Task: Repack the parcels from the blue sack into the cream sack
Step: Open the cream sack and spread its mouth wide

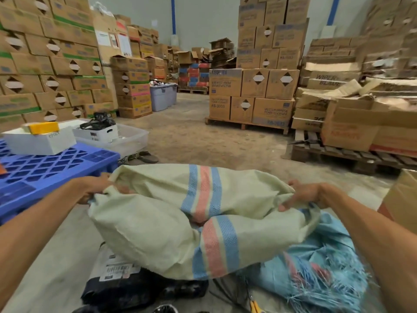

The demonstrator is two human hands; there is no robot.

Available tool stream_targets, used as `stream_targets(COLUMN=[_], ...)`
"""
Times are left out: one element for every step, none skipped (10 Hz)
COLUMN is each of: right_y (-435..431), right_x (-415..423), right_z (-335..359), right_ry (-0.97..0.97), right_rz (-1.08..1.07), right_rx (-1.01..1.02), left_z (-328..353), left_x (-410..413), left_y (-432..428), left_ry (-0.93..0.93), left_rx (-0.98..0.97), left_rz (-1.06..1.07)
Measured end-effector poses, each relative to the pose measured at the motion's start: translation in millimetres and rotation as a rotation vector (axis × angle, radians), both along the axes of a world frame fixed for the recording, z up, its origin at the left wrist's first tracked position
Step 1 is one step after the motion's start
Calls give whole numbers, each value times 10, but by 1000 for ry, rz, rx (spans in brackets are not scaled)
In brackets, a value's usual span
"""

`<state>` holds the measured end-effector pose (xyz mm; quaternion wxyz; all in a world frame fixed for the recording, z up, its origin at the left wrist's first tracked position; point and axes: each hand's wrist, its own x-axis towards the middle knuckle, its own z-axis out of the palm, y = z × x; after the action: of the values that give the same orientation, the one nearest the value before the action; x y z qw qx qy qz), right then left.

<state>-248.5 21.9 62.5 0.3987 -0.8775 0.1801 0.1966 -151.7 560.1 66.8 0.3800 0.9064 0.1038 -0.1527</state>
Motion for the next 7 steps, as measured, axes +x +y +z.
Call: stream_targets(right_y=[12,32,87,174,310,410,516], right_x=[187,294,324,359,445,563,607], right_z=[-155,-239,-257,-252,-223,-205,-90], right_ry=[-132,-398,-564,-601,-625,-529,-383], right_rz=[-28,-93,-260,-380,-492,-626,-602], right_rx=[-136,-272,-471,-635,-571,-287,231], left_z=[-98,-84,-117,-212,-309,-938,-1221], left_x=[170,191,177,223,405,1584,2135], left_y=[2,-53,-74,-142,-276,265,324], left_ry=[-381,-745,-862,-812,-629,-322,-207], left_rx=[96,218,374,380,137,-433,-784], left_rz=[70,189,253,187,345,568,690])
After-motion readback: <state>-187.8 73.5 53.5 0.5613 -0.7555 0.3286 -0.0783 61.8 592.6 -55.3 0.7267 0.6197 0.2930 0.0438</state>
